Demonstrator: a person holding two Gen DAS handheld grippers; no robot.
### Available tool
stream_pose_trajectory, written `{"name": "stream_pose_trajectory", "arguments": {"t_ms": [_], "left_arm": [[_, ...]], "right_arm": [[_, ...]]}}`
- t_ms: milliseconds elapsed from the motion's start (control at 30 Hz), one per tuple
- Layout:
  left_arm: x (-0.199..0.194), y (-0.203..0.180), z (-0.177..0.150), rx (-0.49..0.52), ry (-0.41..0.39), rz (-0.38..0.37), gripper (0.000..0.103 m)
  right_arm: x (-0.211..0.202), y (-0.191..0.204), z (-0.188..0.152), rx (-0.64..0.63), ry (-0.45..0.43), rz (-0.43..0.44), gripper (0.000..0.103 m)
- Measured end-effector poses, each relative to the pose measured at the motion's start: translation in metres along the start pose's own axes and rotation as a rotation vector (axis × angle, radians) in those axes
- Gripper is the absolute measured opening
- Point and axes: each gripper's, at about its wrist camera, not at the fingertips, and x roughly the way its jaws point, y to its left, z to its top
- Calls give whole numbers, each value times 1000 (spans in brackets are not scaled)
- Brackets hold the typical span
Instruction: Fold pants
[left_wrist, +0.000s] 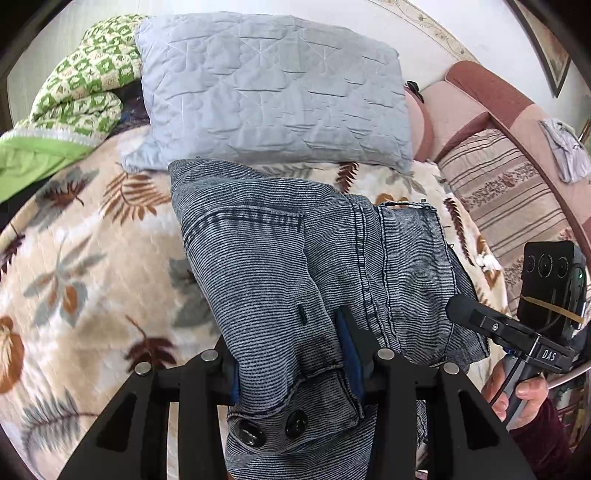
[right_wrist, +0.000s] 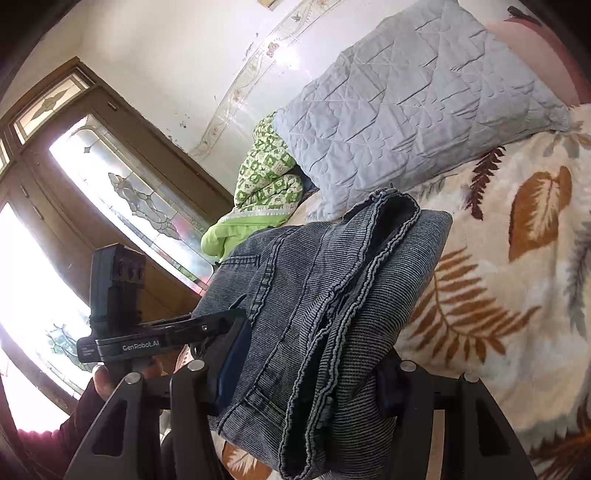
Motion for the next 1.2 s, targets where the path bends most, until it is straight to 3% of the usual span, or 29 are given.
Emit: {"name": "stream_pose_trajectory", "arguments": {"t_ms": [300,433,467,533,600,767,867,967,1067,1200], "left_arm": [[40,15,6,-13,60,95,46],[77,28,-3,-31,149,182,50],[86,31,-7,-31,163,213,57],[92,32,-12,-23,157,237,62],[91,30,-14,-7,143,256,65],[74,23,-14,28,122,322,69],[59,14,-15,88,49,452,81],[45,2,-19,165,-31,549,85],[38,-3,-19,181,-51,575,85],[34,-3,-20,160,-60,584,85]], "right_arm": [[37,-24,17,57,85,-45,60],[72,-44,10,84,186,-136,60],[82,-49,6,75,214,-186,62],[96,-57,0,50,251,-280,62],[100,-66,-1,98,276,-282,63],[84,-60,7,83,253,-310,63],[68,-44,13,13,179,-375,63],[45,-20,20,-116,63,-431,63],[31,-1,20,-203,-27,-402,63],[43,17,15,-299,-14,-411,62]]}}
